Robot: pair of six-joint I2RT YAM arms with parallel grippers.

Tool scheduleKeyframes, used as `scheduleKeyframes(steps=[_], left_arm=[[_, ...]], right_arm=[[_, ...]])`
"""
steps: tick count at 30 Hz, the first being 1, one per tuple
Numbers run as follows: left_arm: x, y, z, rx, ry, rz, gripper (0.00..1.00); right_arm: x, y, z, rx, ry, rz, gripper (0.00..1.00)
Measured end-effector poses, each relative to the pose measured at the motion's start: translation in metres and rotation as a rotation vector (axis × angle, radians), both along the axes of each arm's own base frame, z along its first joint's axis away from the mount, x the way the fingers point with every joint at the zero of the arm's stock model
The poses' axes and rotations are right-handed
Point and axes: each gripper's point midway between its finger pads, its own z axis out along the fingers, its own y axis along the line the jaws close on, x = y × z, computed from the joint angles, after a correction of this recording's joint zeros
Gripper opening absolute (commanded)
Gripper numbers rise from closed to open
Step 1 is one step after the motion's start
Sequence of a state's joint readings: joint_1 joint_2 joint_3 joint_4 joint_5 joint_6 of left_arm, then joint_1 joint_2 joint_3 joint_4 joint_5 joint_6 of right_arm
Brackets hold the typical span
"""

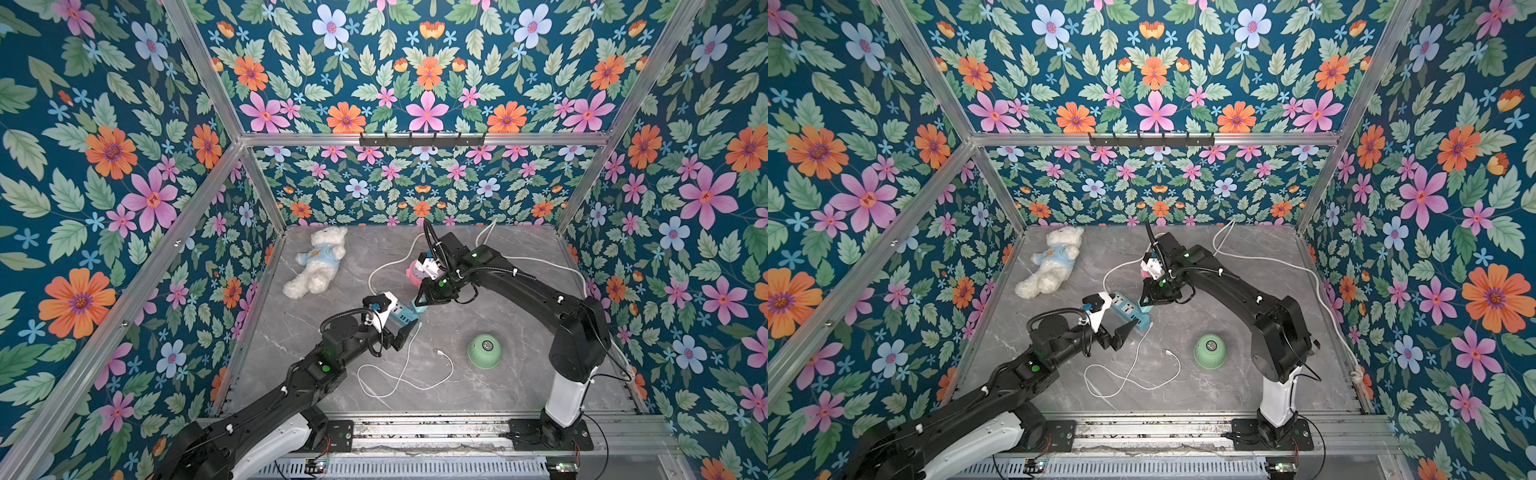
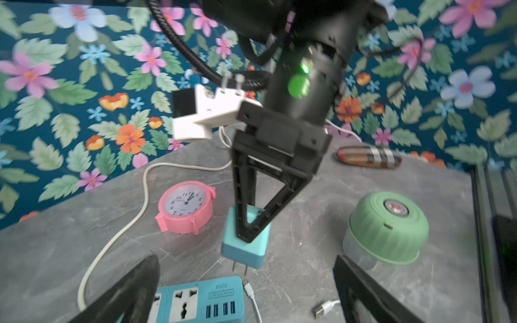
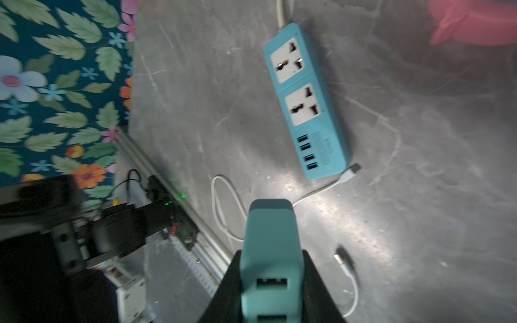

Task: Charge the cordless meat grinders
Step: Pick up the plug from the center of the board, then insert the plug into the socket.

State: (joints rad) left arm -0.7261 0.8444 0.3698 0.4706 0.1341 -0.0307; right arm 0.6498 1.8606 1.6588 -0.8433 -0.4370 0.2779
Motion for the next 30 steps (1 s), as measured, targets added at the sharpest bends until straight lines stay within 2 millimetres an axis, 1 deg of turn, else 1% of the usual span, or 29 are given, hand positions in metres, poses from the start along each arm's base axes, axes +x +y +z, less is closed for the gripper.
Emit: scheduleKeyframes(steps=[2, 3, 5, 8, 10, 13, 15, 17, 19, 23, 30], left_arm=[[0.009, 0.021, 0.002, -0.091, 0.087, 0.136, 0.99], [0.014, 0.031, -0.001, -0.129, 0.14, 0.206, 0.99], [0.023, 0.049, -0.013, -0.189, 0.253, 0.342, 0.99], [0.033, 0.082, -0.043, -0.272, 0.437, 0.572, 0.99], [0.036, 0.108, -0.07, -0.326, 0.556, 0.732, 0.99], [0.035, 0.142, -0.11, -0.41, 0.709, 0.909, 0.99], [0.031, 0.156, -0.13, -0.457, 0.795, 0.981, 0.99], [0.03, 0.162, -0.139, -0.493, 0.851, 1.018, 0.99], [0.029, 0.16, -0.143, -0.514, 0.892, 1.018, 0.99], [0.031, 0.16, -0.146, -0.536, 0.931, 1.024, 0.99], [0.029, 0.156, -0.149, -0.539, 0.966, 1.005, 0.99]], right_arm=[[0.013, 0.001, -0.007, -0.047, -0.066, 0.034, 0.0], [0.019, 0.002, -0.011, -0.068, -0.094, 0.053, 0.0], [0.032, 0.008, -0.016, -0.101, -0.144, 0.091, 0.0], [0.051, 0.021, -0.021, -0.141, -0.198, 0.147, 0.0], [0.06, 0.034, -0.025, -0.159, -0.226, 0.19, 0.0], [0.067, 0.049, -0.034, -0.183, -0.248, 0.251, 0.0], [0.07, 0.055, -0.038, -0.197, -0.257, 0.279, 0.0], [0.072, 0.06, -0.042, -0.209, -0.26, 0.305, 0.0], [0.073, 0.062, -0.046, -0.222, -0.26, 0.325, 0.0], [0.073, 0.061, -0.055, -0.256, -0.246, 0.351, 0.0], [0.064, 0.061, -0.063, -0.281, -0.205, 0.376, 0.0]])
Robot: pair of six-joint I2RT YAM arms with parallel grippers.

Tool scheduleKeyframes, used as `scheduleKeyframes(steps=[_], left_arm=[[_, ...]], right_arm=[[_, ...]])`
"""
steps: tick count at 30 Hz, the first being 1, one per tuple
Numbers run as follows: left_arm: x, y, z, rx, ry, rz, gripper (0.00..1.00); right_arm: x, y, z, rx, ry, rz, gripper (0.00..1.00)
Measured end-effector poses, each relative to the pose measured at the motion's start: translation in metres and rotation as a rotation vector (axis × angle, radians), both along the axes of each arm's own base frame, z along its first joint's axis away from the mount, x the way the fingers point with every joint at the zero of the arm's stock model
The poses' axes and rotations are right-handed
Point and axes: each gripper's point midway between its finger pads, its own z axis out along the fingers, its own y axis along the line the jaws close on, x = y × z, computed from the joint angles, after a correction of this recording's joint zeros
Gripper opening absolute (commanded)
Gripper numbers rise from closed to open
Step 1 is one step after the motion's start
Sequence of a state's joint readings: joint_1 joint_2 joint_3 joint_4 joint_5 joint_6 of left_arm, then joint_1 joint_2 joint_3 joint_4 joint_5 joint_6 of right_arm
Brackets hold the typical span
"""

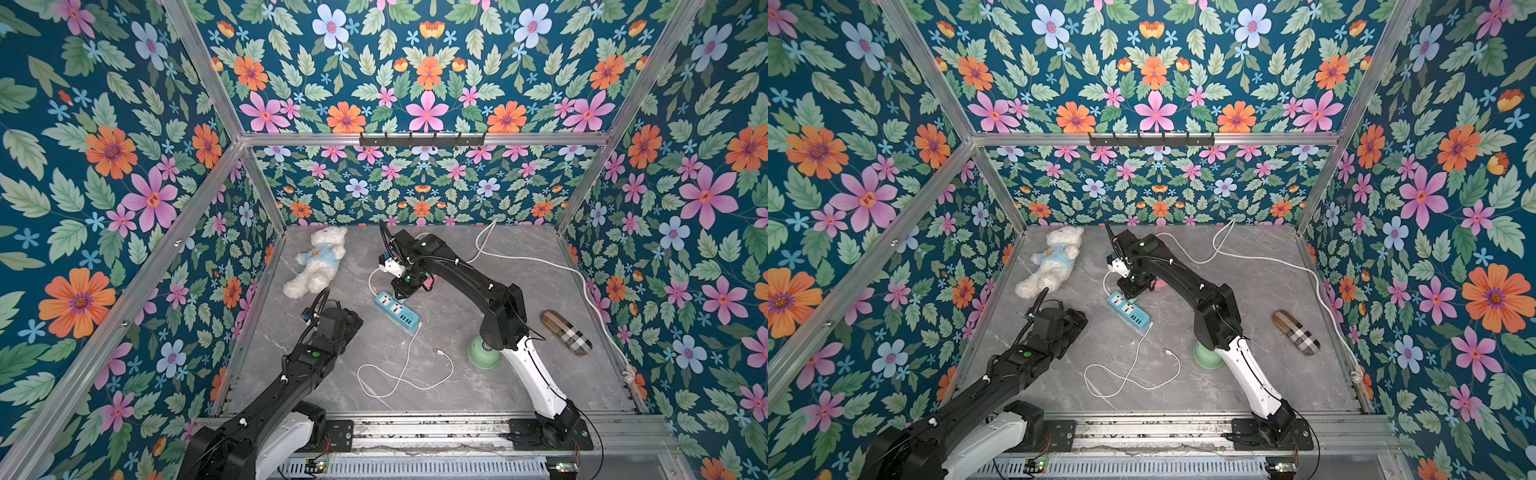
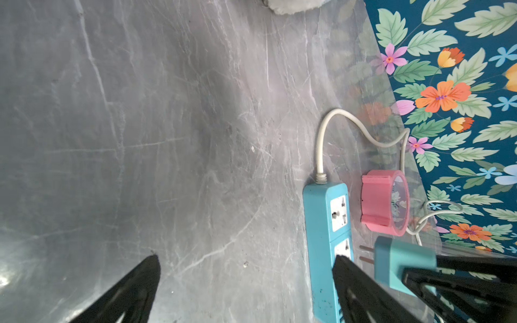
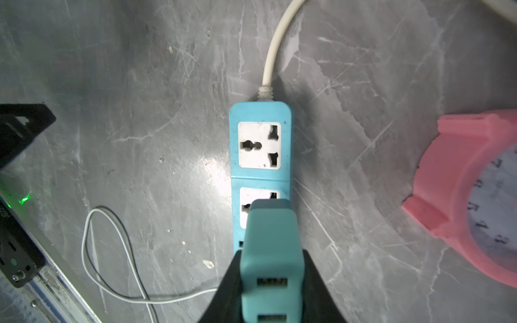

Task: Charge the cordless meat grinders
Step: Insert the plug into the socket.

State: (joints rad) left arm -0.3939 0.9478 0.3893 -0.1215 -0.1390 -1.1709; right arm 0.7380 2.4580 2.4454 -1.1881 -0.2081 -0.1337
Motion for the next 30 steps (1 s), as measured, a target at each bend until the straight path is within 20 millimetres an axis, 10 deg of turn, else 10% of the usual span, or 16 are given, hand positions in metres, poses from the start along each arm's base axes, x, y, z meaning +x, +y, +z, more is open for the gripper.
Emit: scheduleKeyframes(steps=[30], left_arm=[[0.0, 0.0, 0.005, -0.011, -0.008, 0.001, 0.99]], right_arm=[[-0.003, -0.001, -0.026, -0.111, -0.033, 0.017, 0.0]])
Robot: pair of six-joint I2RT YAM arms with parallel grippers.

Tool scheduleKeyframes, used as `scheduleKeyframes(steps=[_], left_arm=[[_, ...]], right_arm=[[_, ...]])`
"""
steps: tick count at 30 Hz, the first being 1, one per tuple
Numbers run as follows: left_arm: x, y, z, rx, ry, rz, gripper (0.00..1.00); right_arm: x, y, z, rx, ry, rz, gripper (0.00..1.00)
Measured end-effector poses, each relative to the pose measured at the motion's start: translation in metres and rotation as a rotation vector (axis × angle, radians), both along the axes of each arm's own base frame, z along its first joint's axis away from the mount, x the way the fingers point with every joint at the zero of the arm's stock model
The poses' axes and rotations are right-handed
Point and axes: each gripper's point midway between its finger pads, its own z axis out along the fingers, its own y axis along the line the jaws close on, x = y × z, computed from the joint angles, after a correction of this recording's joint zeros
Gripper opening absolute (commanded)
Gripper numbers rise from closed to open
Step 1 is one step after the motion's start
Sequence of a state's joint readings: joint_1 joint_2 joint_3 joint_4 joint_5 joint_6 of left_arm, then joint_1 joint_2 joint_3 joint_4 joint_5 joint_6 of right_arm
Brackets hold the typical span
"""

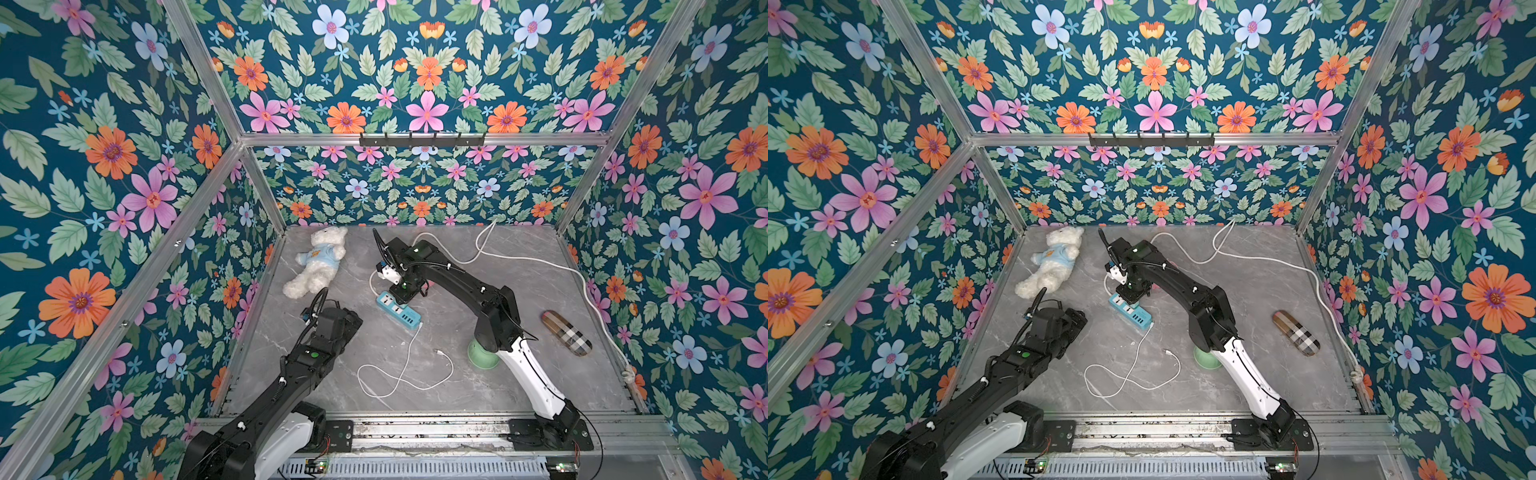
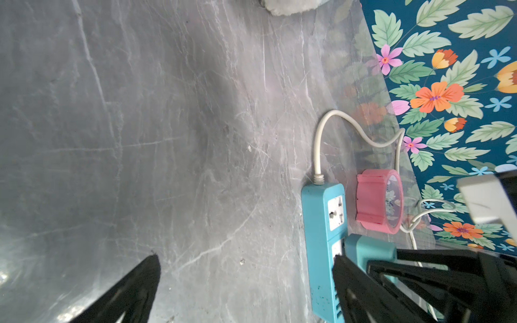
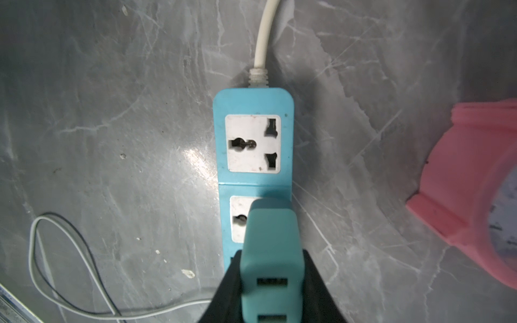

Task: Charge the cordless meat grinders
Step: Insert the plug into the socket.

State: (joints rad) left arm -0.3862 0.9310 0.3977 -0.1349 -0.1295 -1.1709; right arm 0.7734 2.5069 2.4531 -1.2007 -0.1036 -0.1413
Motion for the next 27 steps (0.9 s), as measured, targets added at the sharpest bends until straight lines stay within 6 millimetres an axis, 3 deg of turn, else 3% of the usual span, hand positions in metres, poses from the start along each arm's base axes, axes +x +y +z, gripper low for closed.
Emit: scheduleKeyframes(steps=[11, 17, 21, 22, 24, 27], left_arm=[[-0.003, 0.001, 0.002, 0.008, 0.018, 0.0, 0.99], [0.0, 0.001, 0.01, 0.016, 0.006, -0.006, 0.99], [0.001, 0.002, 0.015, 0.03, 0.001, -0.009, 0.99], [0.001, 0.002, 0.017, 0.031, -0.004, -0.008, 0.99], [0.003, 0.003, 0.021, 0.05, -0.014, -0.015, 0.99], [0.006, 0.003, 0.03, 0.055, -0.034, -0.014, 0.99]], right_arm=[[-0.005, -0.003, -0.019, -0.036, -0.002, 0.005, 0.0], [-0.002, 0.001, -0.01, -0.02, -0.025, 0.006, 0.0], [0.0, 0.005, 0.005, 0.004, -0.029, -0.017, 0.54], [0.0, 0.007, 0.01, 0.01, -0.033, -0.02, 0.62], [0.001, 0.011, 0.026, 0.042, -0.053, -0.018, 0.71], [0.003, 0.016, 0.057, 0.1, -0.091, -0.02, 0.75]])
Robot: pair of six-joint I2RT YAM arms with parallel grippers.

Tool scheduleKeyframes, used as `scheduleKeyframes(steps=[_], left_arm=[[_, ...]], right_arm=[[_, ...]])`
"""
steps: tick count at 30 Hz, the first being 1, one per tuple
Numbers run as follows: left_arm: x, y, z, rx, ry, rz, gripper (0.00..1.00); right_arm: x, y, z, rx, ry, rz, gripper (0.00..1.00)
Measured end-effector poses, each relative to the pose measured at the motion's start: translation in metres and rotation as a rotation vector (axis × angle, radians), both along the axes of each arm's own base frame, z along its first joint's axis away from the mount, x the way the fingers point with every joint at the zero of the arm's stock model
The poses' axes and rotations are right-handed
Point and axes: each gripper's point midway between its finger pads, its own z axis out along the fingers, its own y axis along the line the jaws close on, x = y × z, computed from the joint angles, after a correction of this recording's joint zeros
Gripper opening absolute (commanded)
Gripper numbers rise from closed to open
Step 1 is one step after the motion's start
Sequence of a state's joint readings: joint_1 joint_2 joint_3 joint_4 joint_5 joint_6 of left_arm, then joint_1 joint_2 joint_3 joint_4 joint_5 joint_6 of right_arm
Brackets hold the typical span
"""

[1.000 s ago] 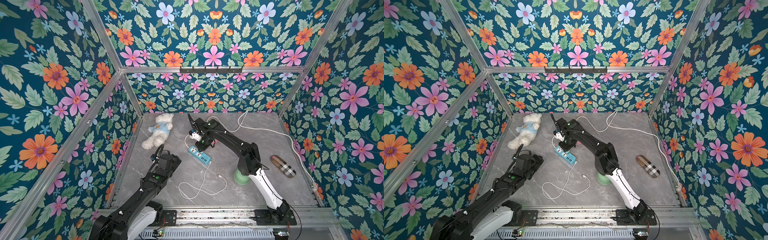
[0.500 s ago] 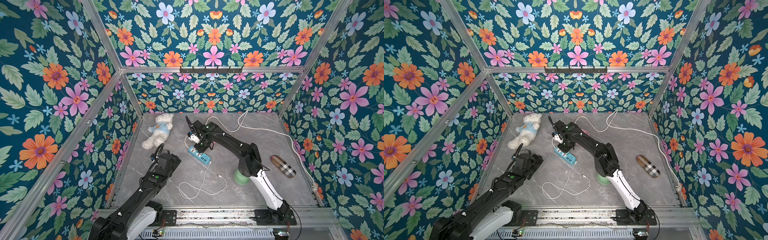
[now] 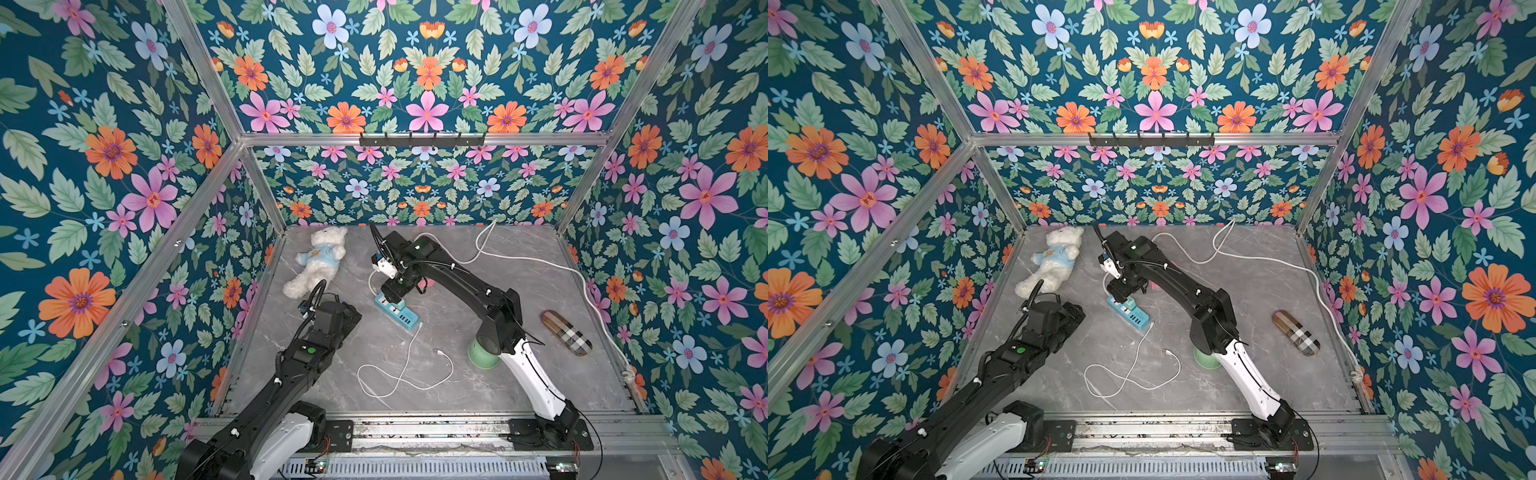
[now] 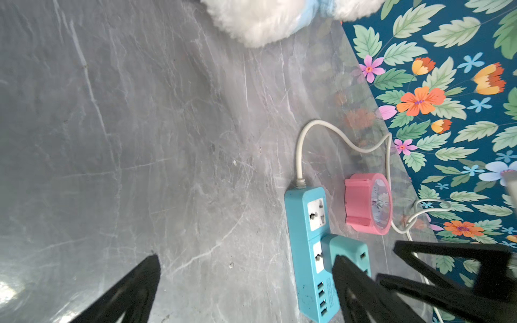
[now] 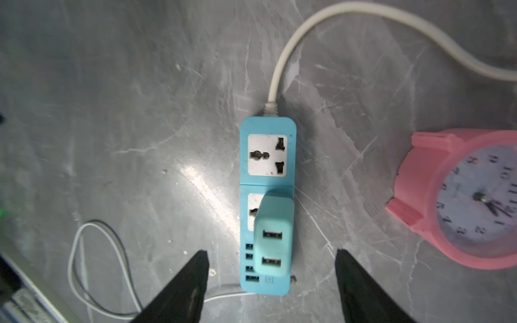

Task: Charge the cordless meat grinders
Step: Insert the plug into the socket, then pick up the charging cable from the center of the board.

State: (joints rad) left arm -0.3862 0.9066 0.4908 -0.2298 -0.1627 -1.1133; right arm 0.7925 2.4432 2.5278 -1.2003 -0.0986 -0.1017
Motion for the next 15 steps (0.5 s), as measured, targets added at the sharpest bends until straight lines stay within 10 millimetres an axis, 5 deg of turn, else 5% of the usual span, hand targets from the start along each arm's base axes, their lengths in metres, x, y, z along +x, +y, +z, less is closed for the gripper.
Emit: scheduleKeyframes(steps=[5, 8, 15], left_arm=[[0.008, -0.008, 0.016, 0.035, -0.044, -0.073, 0.97], [0.015, -0.027, 0.021, 0.042, -0.054, -0.195, 0.95], [-0.012, -0.125, 0.007, 0.065, 0.0, -0.632, 0.95]], right_arm=[[-0.007, -0.009, 0.042, 0.047, -0.035, -0.025, 0.71], [-0.027, -0.037, 0.05, 0.031, -0.004, -0.064, 0.69], [-0.091, -0.12, 0.042, 0.027, 0.051, -0.189, 0.59]])
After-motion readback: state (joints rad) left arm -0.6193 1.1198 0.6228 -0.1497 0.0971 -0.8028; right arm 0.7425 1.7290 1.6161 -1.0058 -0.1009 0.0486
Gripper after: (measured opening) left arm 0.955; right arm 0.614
